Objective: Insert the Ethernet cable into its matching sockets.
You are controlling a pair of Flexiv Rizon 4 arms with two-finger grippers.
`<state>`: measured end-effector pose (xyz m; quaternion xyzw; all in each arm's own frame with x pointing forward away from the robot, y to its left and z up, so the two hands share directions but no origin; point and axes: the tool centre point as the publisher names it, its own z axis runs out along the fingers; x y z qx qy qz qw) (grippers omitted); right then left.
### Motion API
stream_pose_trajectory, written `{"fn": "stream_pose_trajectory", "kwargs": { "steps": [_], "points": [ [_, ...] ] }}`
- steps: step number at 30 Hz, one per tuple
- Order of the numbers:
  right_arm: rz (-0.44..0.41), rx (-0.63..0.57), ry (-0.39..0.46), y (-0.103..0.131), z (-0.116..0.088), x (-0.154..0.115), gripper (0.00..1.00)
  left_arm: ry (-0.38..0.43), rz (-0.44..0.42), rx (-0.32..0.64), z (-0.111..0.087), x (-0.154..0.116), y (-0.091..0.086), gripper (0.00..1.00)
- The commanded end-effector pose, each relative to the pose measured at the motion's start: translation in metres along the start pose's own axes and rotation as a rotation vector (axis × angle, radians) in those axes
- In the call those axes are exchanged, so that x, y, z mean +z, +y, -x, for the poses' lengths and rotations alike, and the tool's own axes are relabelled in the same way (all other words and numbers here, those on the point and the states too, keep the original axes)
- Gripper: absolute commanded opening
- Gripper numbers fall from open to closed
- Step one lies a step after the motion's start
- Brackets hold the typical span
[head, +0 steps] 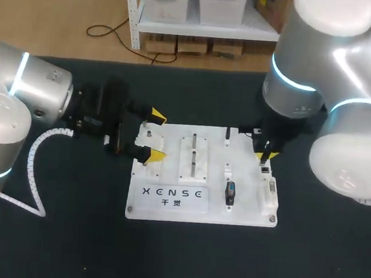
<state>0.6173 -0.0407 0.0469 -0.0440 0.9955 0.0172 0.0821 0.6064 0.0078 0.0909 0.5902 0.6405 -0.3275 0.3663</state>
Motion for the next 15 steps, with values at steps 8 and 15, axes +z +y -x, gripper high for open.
{"fn": "stream_pose_trajectory", "kwargs": {
  "steps": [8, 15],
  "points": [
    [-0.01, 0.012, -0.003, -0.01, -0.006, 0.007, 0.0, -0.005, 0.001, 0.003, -0.002, 0.0, 0.0, 1.0],
    [-0.018, 0.01, -0.002, -0.012, -0.006, 0.014, 0.0, -0.005, 0.001, 0.003, -0.002, 0.0, 0.0, 1.0]
  ]
}}
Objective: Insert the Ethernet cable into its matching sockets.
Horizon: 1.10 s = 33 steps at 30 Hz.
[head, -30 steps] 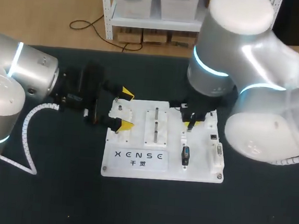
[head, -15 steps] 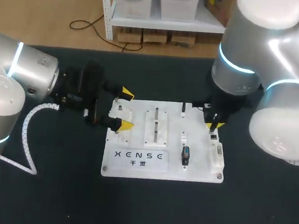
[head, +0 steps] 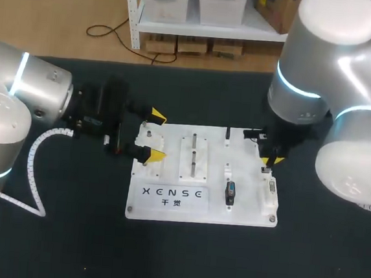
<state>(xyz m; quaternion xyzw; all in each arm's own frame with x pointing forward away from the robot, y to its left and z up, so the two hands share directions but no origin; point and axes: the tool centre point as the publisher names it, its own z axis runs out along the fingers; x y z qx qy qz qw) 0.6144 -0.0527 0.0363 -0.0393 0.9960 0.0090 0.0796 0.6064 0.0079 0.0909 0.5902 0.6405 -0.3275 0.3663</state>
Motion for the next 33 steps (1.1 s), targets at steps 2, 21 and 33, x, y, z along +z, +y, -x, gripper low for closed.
{"fn": "stream_pose_trajectory", "kwargs": {
  "steps": [2, 21, 33],
  "points": [
    [-0.003, 0.002, -0.01, -0.0008, 0.001, 0.0063, 0.0, -0.005, 0.001, 0.003, -0.0016, -0.0002, -0.0003, 1.0],
    [-0.001, -0.002, -0.008, 0.0013, 0.0042, 0.0124, 0.0, -0.005, 0.001, 0.003, -0.0016, -0.0002, -0.0003, 1.0],
    [0.007, -0.006, -0.01, 0.0027, 0.0058, 0.0127, 0.0, -0.005, 0.001, 0.003, -0.0016, -0.0002, -0.0003, 1.0]
  ]
}}
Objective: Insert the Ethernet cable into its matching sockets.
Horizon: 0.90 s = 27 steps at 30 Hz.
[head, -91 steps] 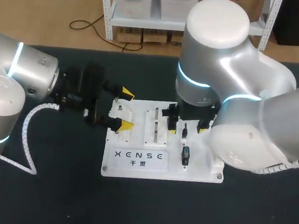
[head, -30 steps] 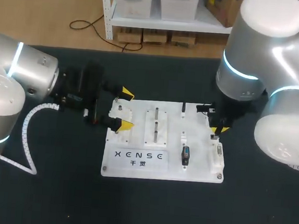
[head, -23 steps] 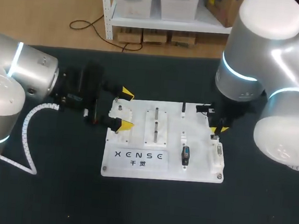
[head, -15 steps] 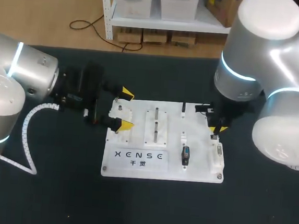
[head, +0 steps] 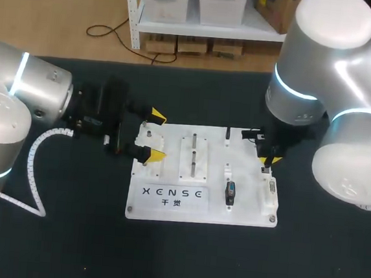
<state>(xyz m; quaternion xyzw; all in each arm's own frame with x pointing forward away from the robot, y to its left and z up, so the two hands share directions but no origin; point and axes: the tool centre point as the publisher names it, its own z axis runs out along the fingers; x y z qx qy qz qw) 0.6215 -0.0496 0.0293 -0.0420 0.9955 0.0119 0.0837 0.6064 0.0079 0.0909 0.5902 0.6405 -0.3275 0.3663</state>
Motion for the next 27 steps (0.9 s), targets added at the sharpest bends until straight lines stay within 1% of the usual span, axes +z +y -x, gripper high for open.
{"fn": "stream_pose_trajectory", "kwargs": {
  "steps": [1, 12, 22, 27],
  "points": [
    [0.002, -0.002, -0.001, 0.0006, -0.0001, 0.0049, 0.0, -0.005, 0.001, 0.003, -0.0016, -0.0001, -0.0003, 1.0],
    [0.001, -0.008, 0.004, 0.0015, -0.0006, 0.0073, 0.0, -0.005, 0.001, 0.003, -0.0016, -0.0001, -0.0003, 1.0],
    [-0.015, -0.014, 0.014, -0.0071, -0.0041, 0.0101, 0.0, -0.005, 0.001, 0.003, -0.0016, -0.0001, -0.0003, 1.0],
    [-0.013, -0.01, 0.027, -0.0074, -0.0064, 0.013, 0.0, -0.005, 0.001, 0.003, -0.0016, -0.0001, -0.0003, 1.0]
  ]
}}
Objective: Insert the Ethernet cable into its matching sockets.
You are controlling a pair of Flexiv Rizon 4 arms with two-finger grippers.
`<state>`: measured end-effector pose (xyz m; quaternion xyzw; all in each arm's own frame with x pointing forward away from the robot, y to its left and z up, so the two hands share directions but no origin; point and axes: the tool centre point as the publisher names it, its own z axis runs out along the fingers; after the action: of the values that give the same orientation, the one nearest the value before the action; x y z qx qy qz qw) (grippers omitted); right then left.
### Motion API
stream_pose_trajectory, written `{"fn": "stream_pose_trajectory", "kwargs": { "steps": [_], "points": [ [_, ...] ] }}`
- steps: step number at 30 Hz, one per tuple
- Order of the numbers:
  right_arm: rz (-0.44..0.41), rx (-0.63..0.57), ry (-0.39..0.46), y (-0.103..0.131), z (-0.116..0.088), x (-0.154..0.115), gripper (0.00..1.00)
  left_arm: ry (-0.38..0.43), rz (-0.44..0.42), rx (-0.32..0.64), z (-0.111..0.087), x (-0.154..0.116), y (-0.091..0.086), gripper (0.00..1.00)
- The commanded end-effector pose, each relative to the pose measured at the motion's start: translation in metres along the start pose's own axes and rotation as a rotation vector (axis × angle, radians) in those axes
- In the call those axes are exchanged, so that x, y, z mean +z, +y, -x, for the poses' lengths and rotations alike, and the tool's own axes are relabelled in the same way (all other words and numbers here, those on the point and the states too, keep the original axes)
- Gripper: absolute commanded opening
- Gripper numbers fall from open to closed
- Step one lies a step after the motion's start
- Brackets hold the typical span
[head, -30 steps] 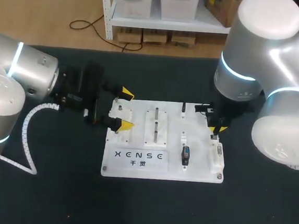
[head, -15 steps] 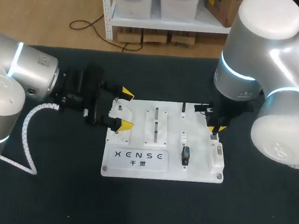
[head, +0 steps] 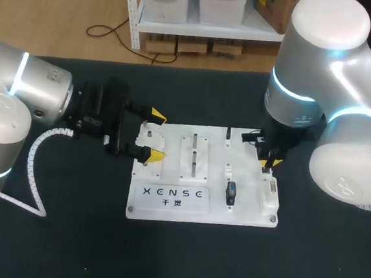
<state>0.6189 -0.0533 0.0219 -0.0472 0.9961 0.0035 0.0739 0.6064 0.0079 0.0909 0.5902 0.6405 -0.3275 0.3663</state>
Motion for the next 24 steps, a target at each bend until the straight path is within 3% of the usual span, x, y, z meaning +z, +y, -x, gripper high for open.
{"fn": "stream_pose_trajectory", "kwargs": {
  "steps": [1, 24],
  "points": [
    [0.004, 0.002, 0.011, -0.003, -0.003, 0.007, 0.0, -0.005, 0.001, 0.003, -0.002, 0.0, 0.0, 1.0],
    [0.005, 0.001, 0.009, -0.003, -0.003, 0.028, 0.0, -0.005, 0.001, 0.003, -0.002, 0.0, 0.0, 1.0]
  ]
}}
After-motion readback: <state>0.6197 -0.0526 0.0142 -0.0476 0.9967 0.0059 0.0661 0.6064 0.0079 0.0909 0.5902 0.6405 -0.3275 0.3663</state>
